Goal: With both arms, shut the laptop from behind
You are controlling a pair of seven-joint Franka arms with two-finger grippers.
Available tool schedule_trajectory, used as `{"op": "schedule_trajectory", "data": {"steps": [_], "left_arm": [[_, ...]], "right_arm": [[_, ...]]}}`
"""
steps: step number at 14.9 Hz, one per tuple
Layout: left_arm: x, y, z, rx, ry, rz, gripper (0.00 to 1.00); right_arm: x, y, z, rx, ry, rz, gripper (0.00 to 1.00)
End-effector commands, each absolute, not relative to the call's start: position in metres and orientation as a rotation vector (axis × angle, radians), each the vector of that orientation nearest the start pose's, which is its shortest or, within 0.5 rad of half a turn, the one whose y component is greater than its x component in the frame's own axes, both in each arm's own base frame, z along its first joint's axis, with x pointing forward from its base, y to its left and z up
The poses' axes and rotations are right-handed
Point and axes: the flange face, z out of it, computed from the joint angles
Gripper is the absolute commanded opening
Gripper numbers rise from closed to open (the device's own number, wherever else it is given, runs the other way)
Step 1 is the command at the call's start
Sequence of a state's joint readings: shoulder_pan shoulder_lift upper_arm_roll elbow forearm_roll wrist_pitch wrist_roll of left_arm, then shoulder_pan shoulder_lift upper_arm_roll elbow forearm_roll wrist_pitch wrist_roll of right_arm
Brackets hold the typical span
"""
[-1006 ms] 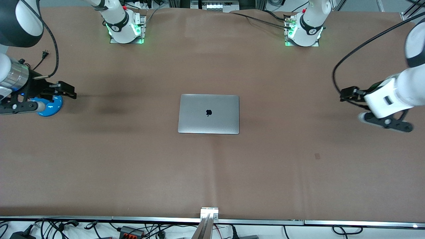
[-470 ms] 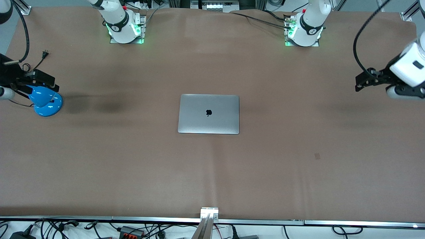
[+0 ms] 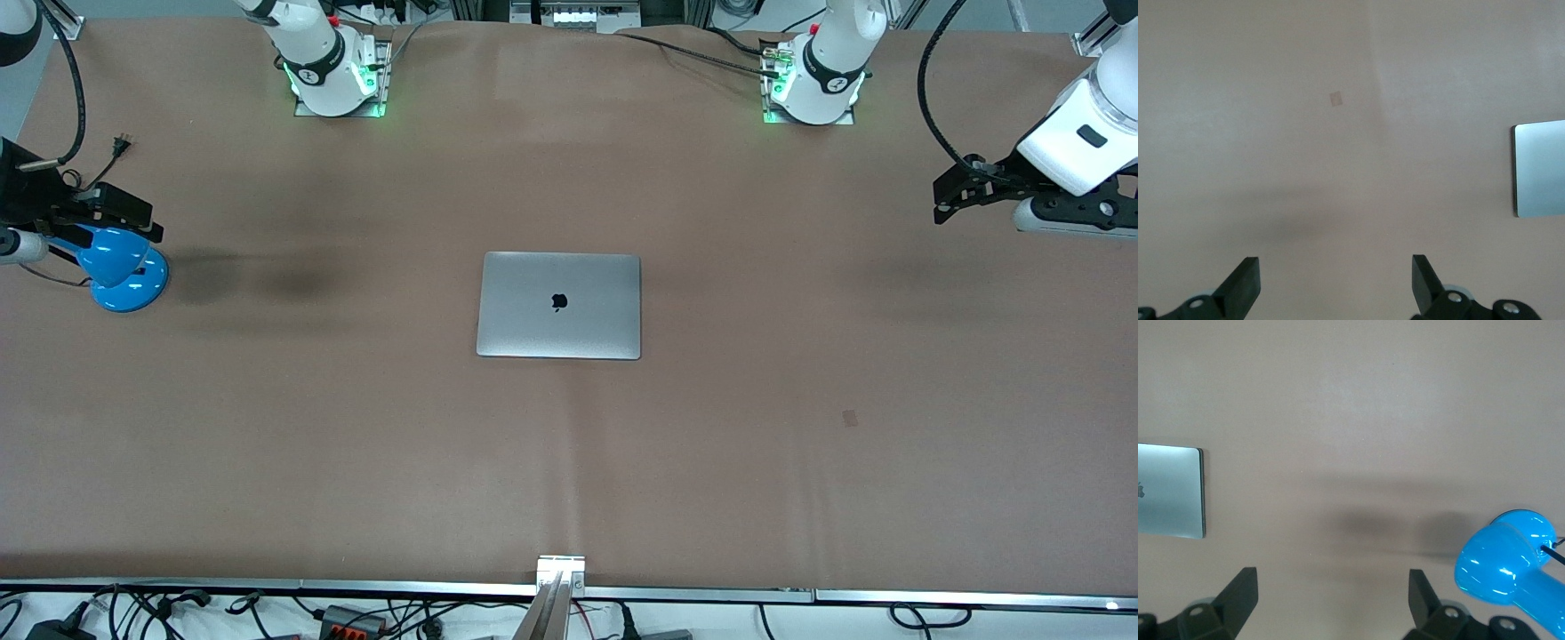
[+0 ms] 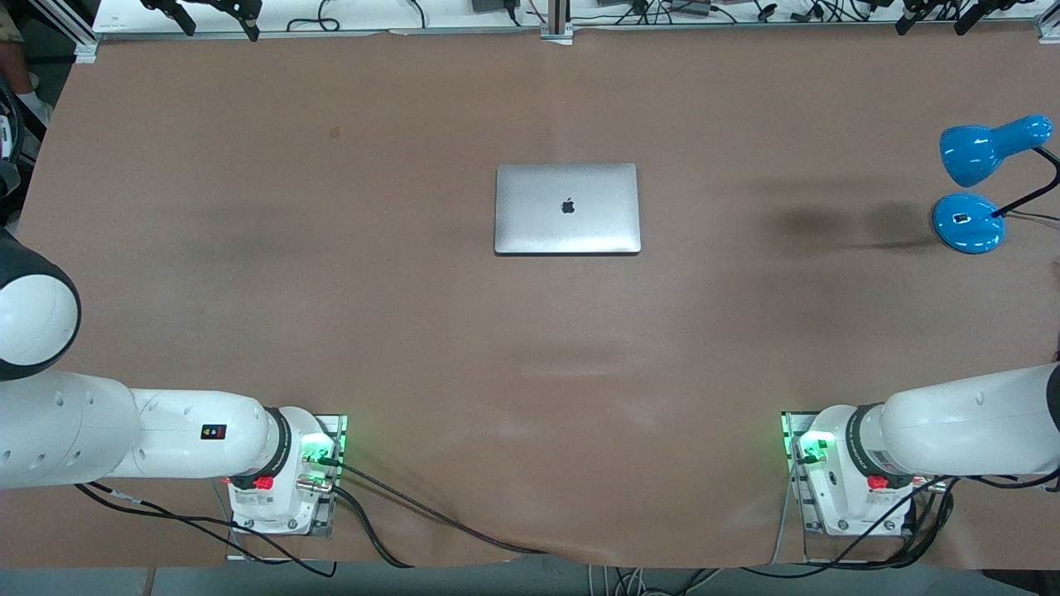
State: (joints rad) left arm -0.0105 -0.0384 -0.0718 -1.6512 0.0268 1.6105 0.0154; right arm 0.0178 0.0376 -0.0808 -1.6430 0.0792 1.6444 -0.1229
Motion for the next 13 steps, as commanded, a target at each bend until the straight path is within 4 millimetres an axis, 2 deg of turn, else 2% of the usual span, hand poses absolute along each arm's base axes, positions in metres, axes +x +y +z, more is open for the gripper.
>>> {"op": "schedule_trajectory", "data": {"steps": [1,2,4,6,9,13], "left_arm": [[0.543,-0.042,0.616,-3.119,0.144,0.009,1.0],[0.544,-0.042,0.615,-3.119,0.142,0.011,1.0],[0.543,-0.041,0.616,-3.119,0.142,0.013,1.0],[0.543,-0.041,0.616,-3.119,0.142,0.014,1.0],[0.543,-0.041,0.615,-3.12,0.137,0.016,1.0],[0.543,-0.042,0.615,-3.12,0.135,0.016,1.0]], "right_arm": [[0.547,-0.031,0.58,-3.073,-0.07,-0.007,1.0],[0.542,-0.03,0.58,-3.096,-0.083,-0.041,1.0],[0.543,-0.008,0.58,-3.168,-0.056,-0.067,1.0],[0.543,-0.007,0.578,-3.17,0.078,-0.081,1.0],[0.537,-0.014,0.573,-3.162,0.09,-0.09,1.0],[0.537,-0.017,0.58,-3.146,0.108,-0.106,1.0]]}}
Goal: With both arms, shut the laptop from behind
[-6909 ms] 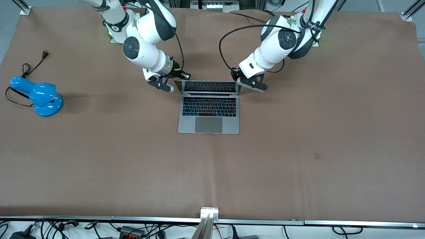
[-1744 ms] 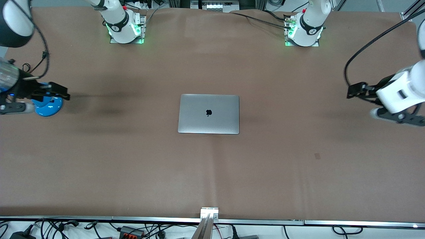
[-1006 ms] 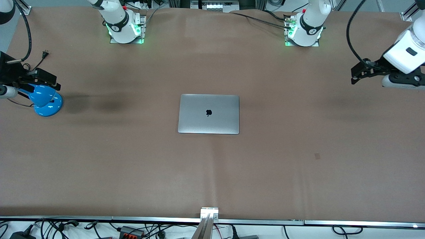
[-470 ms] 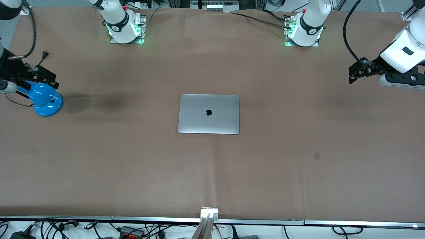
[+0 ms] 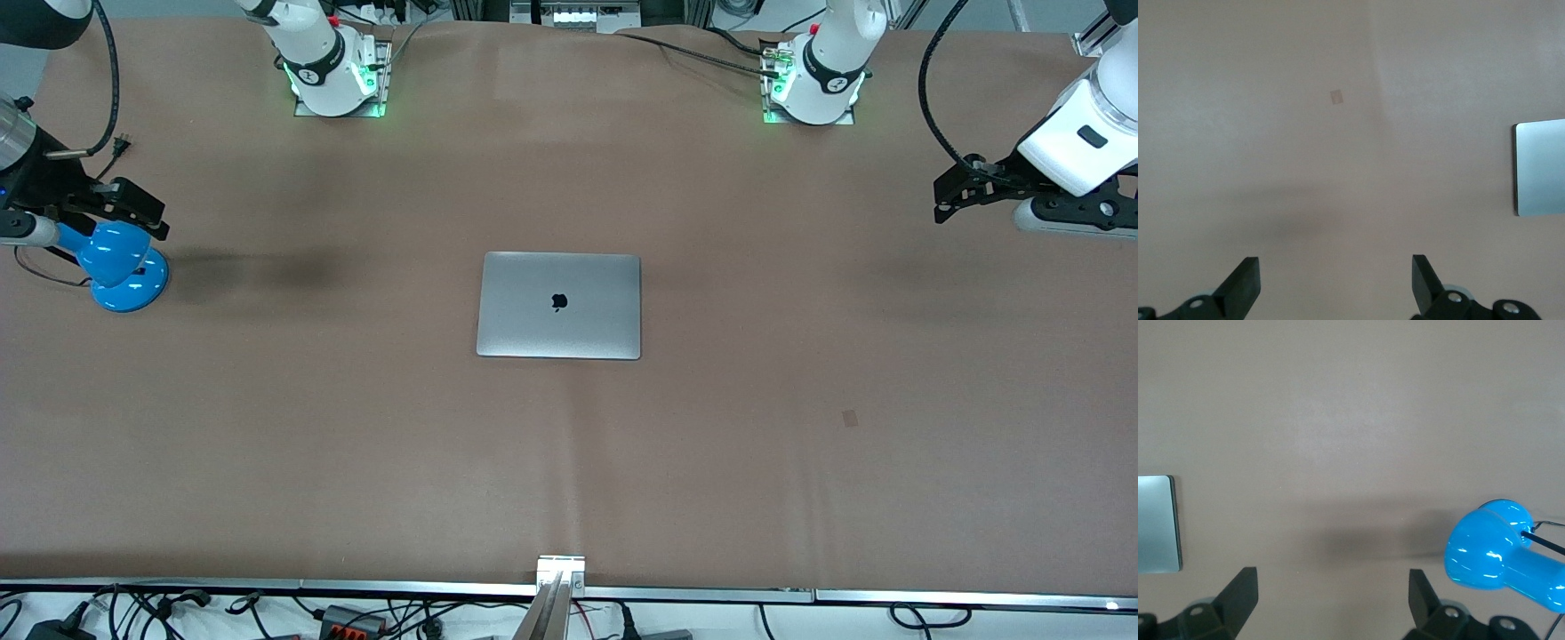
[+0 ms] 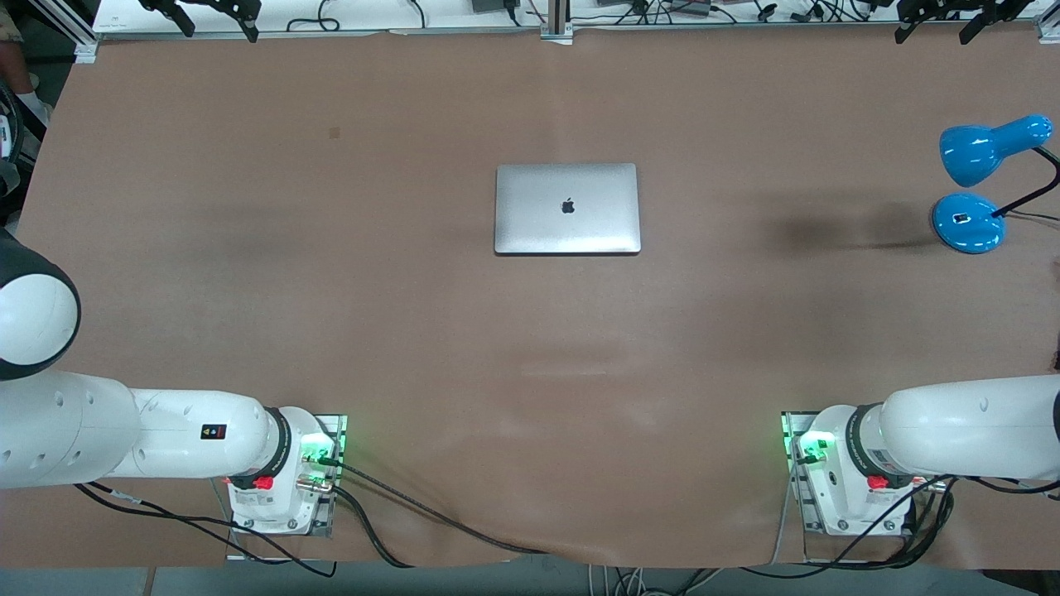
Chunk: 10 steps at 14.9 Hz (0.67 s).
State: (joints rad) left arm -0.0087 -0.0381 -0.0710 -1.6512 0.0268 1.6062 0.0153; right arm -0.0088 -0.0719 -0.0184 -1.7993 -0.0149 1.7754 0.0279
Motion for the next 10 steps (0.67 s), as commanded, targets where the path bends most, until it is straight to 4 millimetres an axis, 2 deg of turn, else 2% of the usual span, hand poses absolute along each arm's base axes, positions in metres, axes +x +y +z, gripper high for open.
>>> {"op": "schedule_trajectory", "data": {"steps": [1,6,10], "left_arm": [[0.543,-0.042,0.615,-3.12,0.135,0.016,1.0],[0.543,-0.042,0.616,-3.12,0.132,0.016,1.0],[0.543,-0.042,0.616,-3.12,0.132,0.016,1.0]], "right_arm": [[0.537,-0.018,0.581,-3.135,0.118,-0.106,1.0],[0.523,-0.031,0.583,-3.125,0.162,0.072,1.0],[0.526,-0.031,0.585,-3.138,0.139,0.051,1.0]]}}
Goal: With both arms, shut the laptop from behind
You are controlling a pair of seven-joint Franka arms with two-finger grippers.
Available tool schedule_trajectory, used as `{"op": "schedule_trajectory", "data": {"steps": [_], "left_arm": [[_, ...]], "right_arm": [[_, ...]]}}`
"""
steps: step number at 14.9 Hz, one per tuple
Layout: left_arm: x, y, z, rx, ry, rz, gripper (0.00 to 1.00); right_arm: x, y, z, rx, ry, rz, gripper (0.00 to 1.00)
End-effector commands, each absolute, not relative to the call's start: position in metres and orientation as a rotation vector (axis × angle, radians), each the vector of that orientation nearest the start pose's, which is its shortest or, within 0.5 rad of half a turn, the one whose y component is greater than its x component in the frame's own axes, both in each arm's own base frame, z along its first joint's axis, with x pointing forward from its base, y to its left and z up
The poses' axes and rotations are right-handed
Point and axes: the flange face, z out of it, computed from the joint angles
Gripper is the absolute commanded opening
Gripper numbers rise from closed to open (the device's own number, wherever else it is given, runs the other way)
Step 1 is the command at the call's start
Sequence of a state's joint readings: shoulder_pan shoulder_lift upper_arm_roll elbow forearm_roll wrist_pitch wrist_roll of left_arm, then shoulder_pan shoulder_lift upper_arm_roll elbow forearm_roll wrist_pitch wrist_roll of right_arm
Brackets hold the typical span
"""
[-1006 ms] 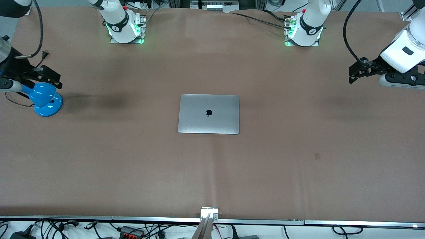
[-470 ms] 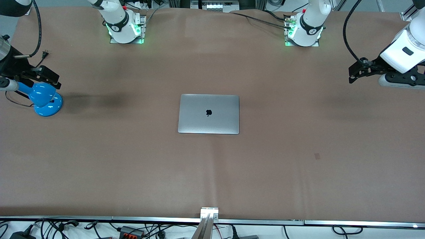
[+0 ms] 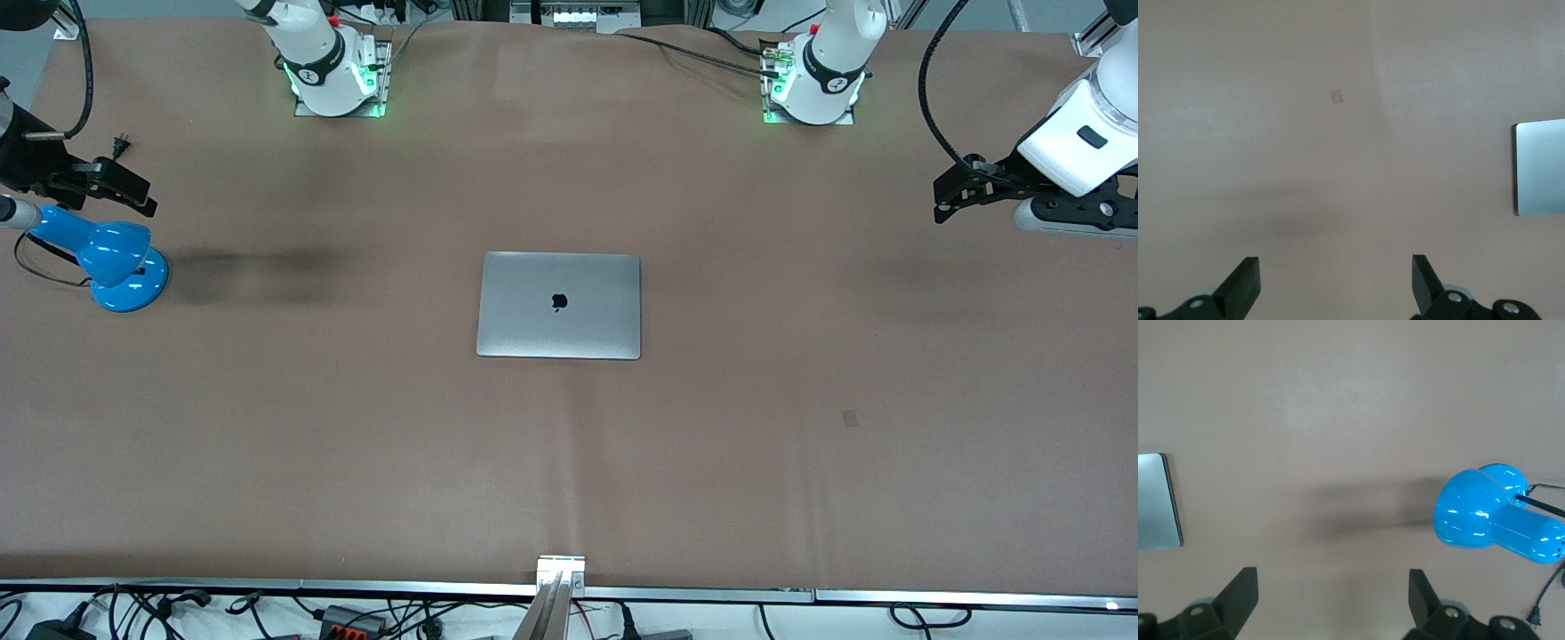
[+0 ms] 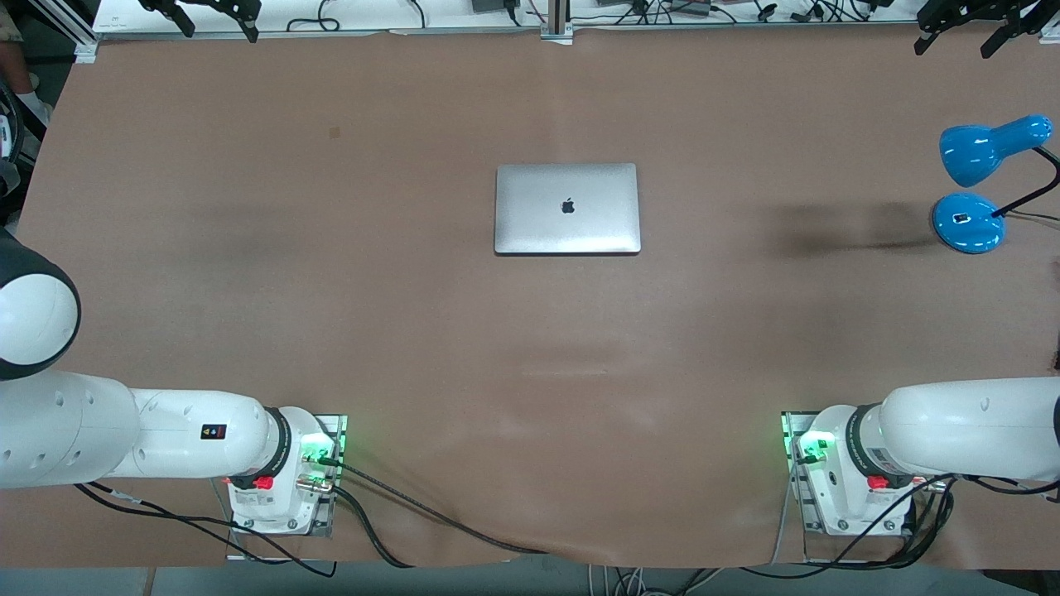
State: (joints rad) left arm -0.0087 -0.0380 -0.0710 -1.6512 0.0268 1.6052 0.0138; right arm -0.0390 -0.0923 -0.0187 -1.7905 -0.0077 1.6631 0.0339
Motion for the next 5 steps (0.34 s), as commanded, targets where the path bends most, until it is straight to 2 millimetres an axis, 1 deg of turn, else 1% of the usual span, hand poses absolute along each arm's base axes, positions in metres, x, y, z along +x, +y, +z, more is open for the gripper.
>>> {"op": "schedule_trajectory", "data": {"steps": [1,5], "left_arm": [[0.5427,-0.0416,0.6156,-3.12,0.132,0.016,1.0],[0.5431,-0.0416,0.6148,-3.12,0.132,0.018,1.0]], "right_arm": [[0.5265,-0.031,0.5858,-3.139,0.139,0.043,1.0],[0.529,-0.0294,0.5861,-3.138,0.135,0.024,1.0]]}}
